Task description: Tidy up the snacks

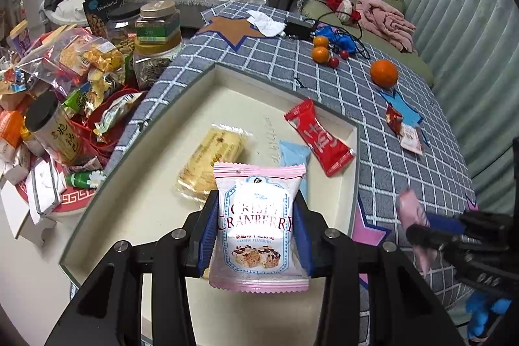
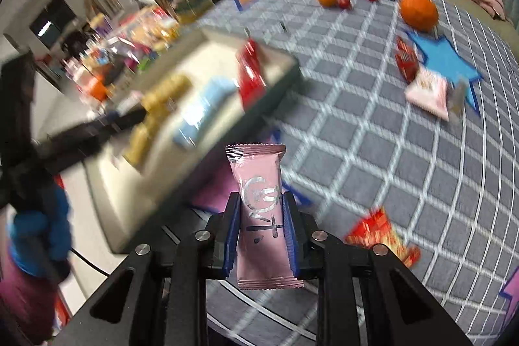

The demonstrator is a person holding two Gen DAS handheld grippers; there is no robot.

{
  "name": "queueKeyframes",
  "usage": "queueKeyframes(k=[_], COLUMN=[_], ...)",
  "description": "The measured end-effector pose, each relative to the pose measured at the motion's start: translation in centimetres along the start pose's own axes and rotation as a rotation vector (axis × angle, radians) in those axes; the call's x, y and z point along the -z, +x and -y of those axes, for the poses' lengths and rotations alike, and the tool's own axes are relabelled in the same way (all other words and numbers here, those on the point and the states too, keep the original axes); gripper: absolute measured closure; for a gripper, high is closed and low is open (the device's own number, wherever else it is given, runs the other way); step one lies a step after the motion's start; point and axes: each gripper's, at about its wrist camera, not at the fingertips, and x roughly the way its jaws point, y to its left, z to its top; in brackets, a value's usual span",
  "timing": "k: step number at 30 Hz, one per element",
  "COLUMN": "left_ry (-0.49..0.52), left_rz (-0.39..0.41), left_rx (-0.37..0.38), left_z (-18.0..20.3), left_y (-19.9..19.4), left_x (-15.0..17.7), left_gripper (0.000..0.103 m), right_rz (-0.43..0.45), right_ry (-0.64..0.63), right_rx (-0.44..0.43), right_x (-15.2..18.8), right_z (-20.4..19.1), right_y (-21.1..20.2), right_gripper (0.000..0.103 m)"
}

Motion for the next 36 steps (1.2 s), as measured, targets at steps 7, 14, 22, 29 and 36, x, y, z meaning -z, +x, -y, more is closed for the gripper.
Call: queueKeyframes(k=[7,14,22,29,36], left_ry=[-0.02,-0.033,-0.059,-0.011,0.066], left_rz=[-0.009,-0.03,-0.031,0.005,0.105], left_rx=[-0.022,-0.037,-0.05,0.001,0.128], left_z=[-1.4,-2.3,-2.4,0.6,6.5], left_y=[0.4,1.2,0.8,-1.7,-5.7], left_x=[-0.4,-0.4,-0.5,-1.7,-5.1], left_gripper=[0.057,0.057,0.024,0.024,0.022], right_rz=[0.027,0.003,0.05,0.091,0.14], right_ry=[-0.025,-0.028,0.019,0.153,0.382], right_rx=[-0.07,-0.101,-0.048,0.027,0.134], right_x=[-5.4,-8.2,-8.8,-8.2,-5.9], right_z=[-4.3,-6.4,-4.6,2.7,13.3], right_y=[2.0,4.3,3.3,0.1,-3.3], right_gripper=[0.076,0.076,0.006,0.006,0.006])
